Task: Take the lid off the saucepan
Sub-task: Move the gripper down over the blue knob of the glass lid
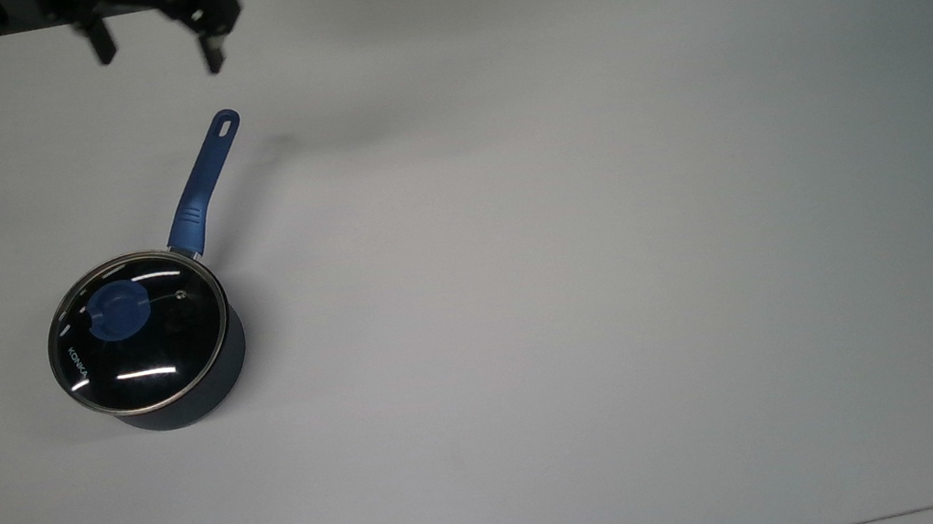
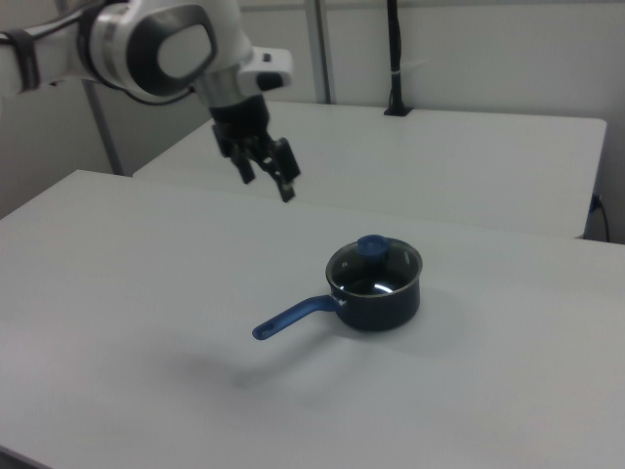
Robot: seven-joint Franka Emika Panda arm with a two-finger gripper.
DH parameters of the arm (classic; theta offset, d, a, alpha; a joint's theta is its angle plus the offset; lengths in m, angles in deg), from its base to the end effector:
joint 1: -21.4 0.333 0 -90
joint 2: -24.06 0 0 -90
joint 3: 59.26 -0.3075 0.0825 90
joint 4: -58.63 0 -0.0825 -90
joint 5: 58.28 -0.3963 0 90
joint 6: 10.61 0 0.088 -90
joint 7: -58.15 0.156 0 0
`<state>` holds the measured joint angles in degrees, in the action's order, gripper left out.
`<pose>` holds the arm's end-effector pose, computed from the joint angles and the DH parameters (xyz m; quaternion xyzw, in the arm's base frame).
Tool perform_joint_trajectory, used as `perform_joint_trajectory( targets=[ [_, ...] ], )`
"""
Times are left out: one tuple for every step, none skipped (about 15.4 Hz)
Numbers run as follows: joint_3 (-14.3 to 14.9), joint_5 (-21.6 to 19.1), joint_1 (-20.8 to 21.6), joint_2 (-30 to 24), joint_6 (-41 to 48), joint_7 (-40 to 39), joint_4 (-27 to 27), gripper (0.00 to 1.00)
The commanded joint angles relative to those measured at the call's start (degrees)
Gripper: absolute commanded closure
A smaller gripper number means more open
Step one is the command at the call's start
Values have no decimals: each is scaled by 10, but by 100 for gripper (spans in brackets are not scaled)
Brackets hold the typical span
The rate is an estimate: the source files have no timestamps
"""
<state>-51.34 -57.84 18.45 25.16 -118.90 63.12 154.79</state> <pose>0.5971 -0.1151 0.5345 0.9860 -0.1362 0.0958 0.0100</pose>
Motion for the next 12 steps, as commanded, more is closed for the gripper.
perform_joint_trajectory(
  targets=[
    [5,-12,-22,49,-83,42,-8,0],
    [8,-12,-25,64,-114,51,-7,0],
    [10,-10,-29,81,-138,64,-7,0],
    [15,-7,-30,97,-165,75,-7,0],
    [19,-12,-33,112,-191,93,-8,2],
    [25,-13,-36,122,-212,130,-7,2],
    [27,-13,-40,131,-228,172,-7,2],
    [27,-13,-44,143,-239,207,-7,2],
    [27,-13,-45,153,-246,236,-7,1],
    [27,-13,-46,160,-249,269,-7,1],
    [27,-12,-47,166,-249,298,-7,1],
    [27,-13,-48,167,-249,325,-6,1]
  ],
)
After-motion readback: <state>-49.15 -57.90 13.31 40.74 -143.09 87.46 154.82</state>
